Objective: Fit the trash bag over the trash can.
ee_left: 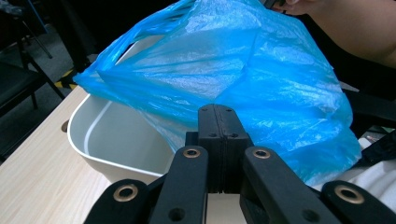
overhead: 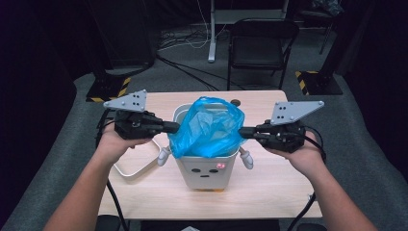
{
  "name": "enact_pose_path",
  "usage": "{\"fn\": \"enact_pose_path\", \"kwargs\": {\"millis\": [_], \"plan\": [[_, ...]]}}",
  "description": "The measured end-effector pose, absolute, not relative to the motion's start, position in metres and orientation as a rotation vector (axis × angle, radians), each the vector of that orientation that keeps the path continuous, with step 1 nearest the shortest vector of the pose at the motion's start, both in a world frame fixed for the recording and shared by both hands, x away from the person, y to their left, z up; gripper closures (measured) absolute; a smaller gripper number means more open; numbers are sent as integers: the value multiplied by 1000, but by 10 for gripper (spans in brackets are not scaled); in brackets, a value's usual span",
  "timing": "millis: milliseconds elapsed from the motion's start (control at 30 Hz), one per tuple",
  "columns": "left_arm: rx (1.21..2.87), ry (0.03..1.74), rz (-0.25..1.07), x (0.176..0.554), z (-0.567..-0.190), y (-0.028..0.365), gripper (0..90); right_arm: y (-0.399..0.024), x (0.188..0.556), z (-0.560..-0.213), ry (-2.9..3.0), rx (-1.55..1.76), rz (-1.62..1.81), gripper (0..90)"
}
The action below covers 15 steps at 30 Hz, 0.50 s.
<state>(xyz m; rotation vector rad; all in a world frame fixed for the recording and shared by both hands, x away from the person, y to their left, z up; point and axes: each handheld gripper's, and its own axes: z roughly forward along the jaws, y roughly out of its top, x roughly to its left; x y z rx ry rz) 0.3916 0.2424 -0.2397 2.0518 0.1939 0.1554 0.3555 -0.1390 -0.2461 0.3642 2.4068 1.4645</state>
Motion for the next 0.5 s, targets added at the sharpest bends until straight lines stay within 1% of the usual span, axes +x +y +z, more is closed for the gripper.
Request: {"fn": "enact_pose_path", "kwargs": {"millis": [133, 267, 500], "plan": [[2063, 217, 185, 398, -237, 243, 894, -137, 360, -246, 2402, 376, 1403, 884], [2056, 229, 176, 403, -238, 242, 894, -136, 368, -243, 2387, 396, 1395, 885], [2045, 192, 157, 388, -245, 243, 894, -136, 359, -246, 2380, 368, 1419, 877]]}}
